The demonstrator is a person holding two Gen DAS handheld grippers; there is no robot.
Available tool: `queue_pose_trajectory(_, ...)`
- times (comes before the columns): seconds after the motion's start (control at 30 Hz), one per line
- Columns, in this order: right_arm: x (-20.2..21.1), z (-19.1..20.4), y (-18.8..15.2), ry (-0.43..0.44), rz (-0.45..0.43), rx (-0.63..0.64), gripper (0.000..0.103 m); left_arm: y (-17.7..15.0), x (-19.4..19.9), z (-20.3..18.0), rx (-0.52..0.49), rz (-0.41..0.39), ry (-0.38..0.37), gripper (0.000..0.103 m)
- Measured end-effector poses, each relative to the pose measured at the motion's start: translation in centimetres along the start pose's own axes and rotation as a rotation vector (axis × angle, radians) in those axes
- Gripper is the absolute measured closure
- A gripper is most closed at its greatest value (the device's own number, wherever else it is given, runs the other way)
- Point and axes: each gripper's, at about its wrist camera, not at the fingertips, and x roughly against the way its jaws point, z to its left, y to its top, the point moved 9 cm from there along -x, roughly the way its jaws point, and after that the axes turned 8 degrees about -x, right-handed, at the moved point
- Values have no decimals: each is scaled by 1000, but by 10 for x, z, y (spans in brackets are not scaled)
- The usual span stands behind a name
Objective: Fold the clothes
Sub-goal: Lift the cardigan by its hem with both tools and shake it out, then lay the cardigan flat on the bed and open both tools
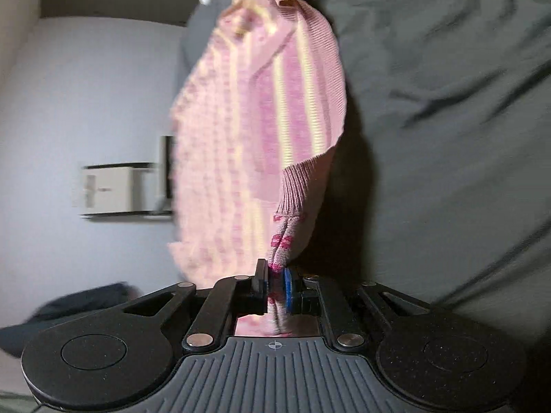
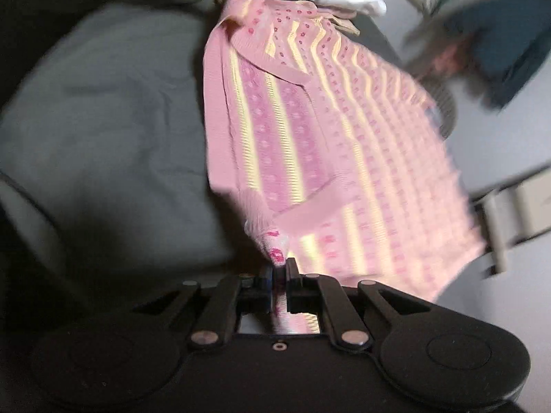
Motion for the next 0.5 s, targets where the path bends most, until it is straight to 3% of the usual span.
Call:
queue_pose_trajectory(0.1,24,-4,-9,96,21,-131,83,-7,-2,23,27,-16,-55,94)
queue_pose_trajectory(0.17,41,-30,-21,147,9,-295,74,-14,6,29,93,-25,-88,92)
queue_pose_trajectory(0.2,45,-49,-23,147,2,-382,69,-20,11,33,132,-31,-105,83)
queue_pose_trajectory(0.23,49,-68,-26,147,-5,-470,63,-22,12,41,178,-38,-115,68)
queue_pose_trajectory(0.27,48,-89,-26,138,-3,-547,63,-26,15,48,234,-48,-115,57)
queue_pose_trajectory(0.3,40,-111,-28,119,12,-610,63,-27,19,56,294,-63,-99,35)
queue_pose_trajectory(0.33,30,-132,-34,96,26,-669,63,-25,23,57,343,-80,-77,19)
queue_pose_trajectory(0.4,13,-163,-66,63,77,-771,64,-22,18,75,454,-112,-46,15)
queue_pose_trajectory(0.5,-25,-205,-85,77,113,-913,67,-15,13,95,604,-168,-8,15)
